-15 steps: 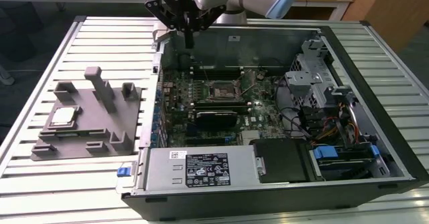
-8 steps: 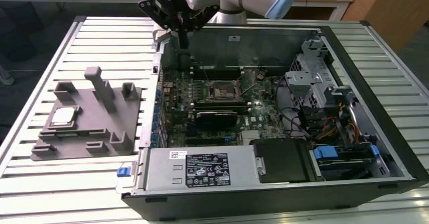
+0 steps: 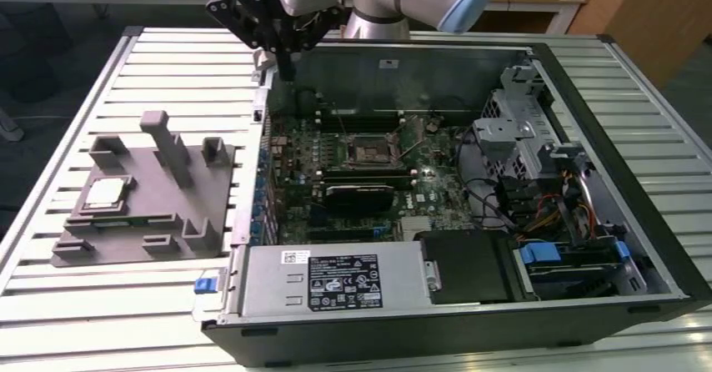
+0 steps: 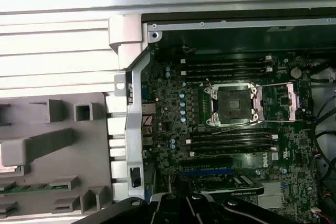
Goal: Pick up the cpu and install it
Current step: 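Reach for the cpu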
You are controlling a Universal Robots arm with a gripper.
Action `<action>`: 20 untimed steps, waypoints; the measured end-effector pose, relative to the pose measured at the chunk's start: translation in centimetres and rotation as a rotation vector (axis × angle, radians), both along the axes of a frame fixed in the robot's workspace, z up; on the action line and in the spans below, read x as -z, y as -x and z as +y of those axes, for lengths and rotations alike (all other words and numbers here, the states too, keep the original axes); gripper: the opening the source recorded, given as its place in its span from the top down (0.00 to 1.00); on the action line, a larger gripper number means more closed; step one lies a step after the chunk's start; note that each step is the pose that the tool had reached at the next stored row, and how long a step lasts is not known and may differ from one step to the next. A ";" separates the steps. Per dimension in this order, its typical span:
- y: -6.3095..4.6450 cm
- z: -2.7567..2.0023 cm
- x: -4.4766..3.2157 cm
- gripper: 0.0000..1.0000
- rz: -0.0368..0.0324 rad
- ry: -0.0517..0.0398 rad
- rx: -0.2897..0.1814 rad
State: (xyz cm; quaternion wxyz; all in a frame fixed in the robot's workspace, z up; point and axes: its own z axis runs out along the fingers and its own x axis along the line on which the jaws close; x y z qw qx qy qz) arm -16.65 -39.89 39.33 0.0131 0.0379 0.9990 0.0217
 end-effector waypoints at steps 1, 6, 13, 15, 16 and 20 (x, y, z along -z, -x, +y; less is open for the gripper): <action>0.1 0.00 0.00 0.89 0.0000 0.0000 0.000; 0.6 0.00 0.00 0.89 0.0000 0.0000 0.000; 1.4 0.00 0.00 0.89 0.0000 0.0000 0.000; 1.7 0.00 0.00 0.89 0.0001 0.0001 0.000; 1.8 0.00 0.01 0.89 0.0000 0.0000 0.000; 2.5 0.00 0.01 0.89 0.0000 -0.0001 0.000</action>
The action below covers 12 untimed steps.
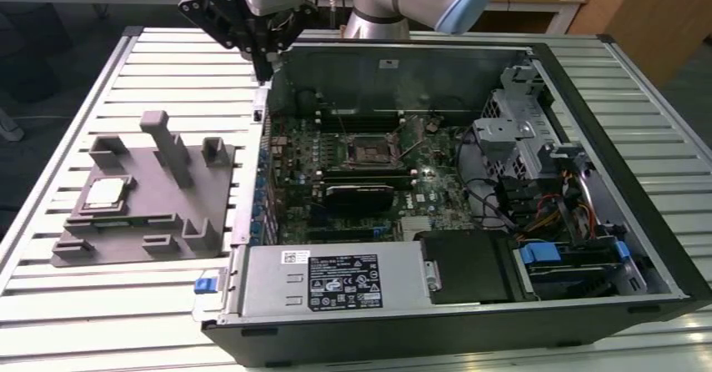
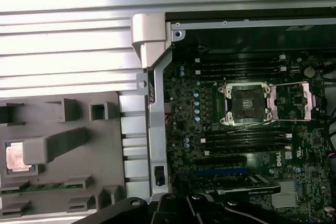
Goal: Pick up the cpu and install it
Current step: 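Reach for the cpu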
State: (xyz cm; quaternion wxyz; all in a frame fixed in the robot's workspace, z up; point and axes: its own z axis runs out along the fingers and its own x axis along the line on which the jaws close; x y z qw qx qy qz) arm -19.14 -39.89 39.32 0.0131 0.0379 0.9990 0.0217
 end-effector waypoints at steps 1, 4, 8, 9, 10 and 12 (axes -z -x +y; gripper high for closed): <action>0.2 0.00 0.00 0.89 0.0001 0.0000 0.000; 0.7 0.00 0.00 0.89 0.0000 0.0000 0.000; 1.5 0.00 0.00 0.89 0.0001 0.0001 0.000; 1.7 0.00 0.00 0.89 0.0001 0.0001 0.000; 1.9 0.00 0.00 0.89 0.0001 0.0001 0.000; 2.4 0.00 0.00 0.89 0.0001 0.0001 0.000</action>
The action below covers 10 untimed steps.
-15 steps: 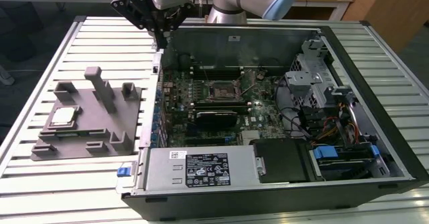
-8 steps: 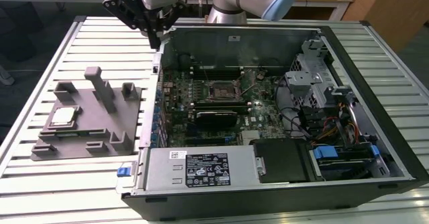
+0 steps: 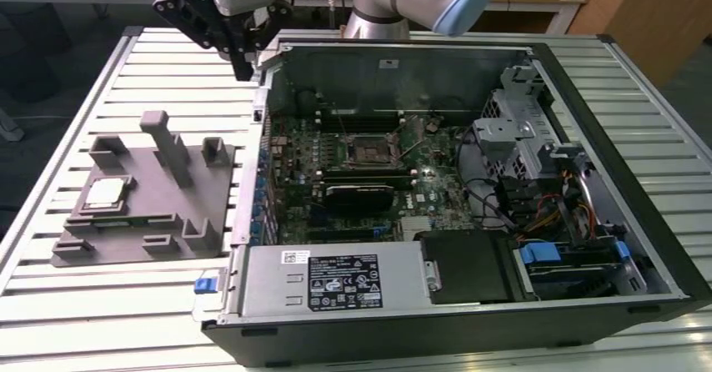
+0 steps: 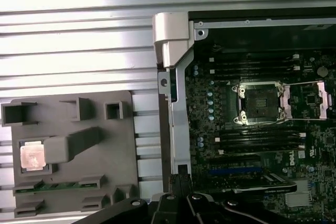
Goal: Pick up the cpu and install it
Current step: 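Reach for the cpu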
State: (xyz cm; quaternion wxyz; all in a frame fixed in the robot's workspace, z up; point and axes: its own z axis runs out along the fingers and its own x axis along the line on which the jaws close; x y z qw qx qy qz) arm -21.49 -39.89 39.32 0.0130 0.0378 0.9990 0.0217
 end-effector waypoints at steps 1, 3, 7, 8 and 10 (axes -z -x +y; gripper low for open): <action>0.2 0.00 0.00 0.89 -0.0001 -0.0001 0.000; 0.7 0.00 0.01 0.89 -0.0001 -0.0001 0.000; 1.7 0.00 0.01 0.89 0.0000 0.0000 0.000; 3.5 -0.01 0.03 0.89 0.0000 0.0000 0.000; 4.0 -0.04 0.03 0.89 0.0000 0.0000 0.000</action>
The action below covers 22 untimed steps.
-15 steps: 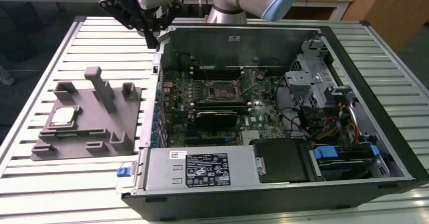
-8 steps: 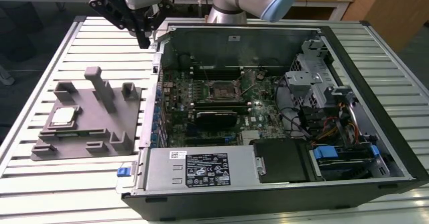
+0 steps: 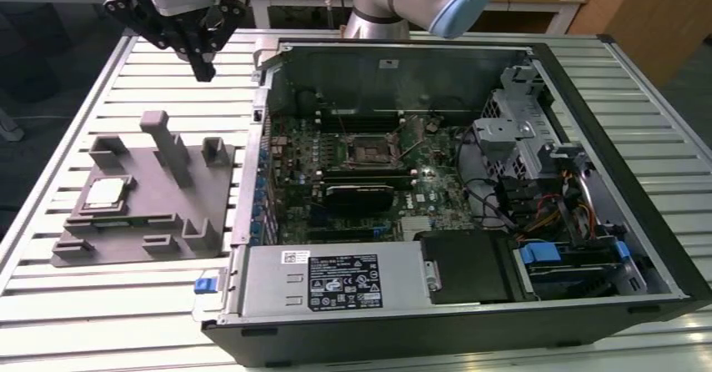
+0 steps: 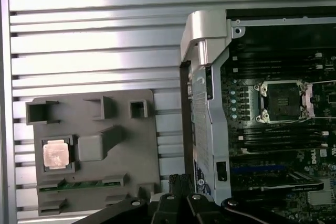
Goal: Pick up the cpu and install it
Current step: 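Reach for the cpu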
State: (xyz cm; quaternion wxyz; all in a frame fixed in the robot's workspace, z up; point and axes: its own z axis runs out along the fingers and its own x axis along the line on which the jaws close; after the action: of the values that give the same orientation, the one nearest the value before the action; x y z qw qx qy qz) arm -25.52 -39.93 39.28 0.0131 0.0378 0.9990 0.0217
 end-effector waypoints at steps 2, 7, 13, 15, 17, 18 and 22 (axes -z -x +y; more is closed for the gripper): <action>0.6 -0.02 0.01 0.89 0.0000 0.0000 0.000; 1.7 -0.02 0.02 0.89 -0.0001 0.0000 0.000; 2.5 -0.02 0.02 0.89 0.0000 0.0000 0.000; 2.7 -0.02 0.02 0.89 0.0000 0.0000 0.000; 2.9 -0.02 0.02 0.89 -0.0001 0.0000 0.000; 3.1 -0.02 0.02 0.89 0.0000 0.0000 0.000; 3.4 -0.02 0.02 0.89 -0.0001 -0.0001 0.000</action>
State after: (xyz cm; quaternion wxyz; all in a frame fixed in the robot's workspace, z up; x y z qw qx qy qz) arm -28.95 -39.95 39.26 0.0131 0.0379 0.9990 0.0217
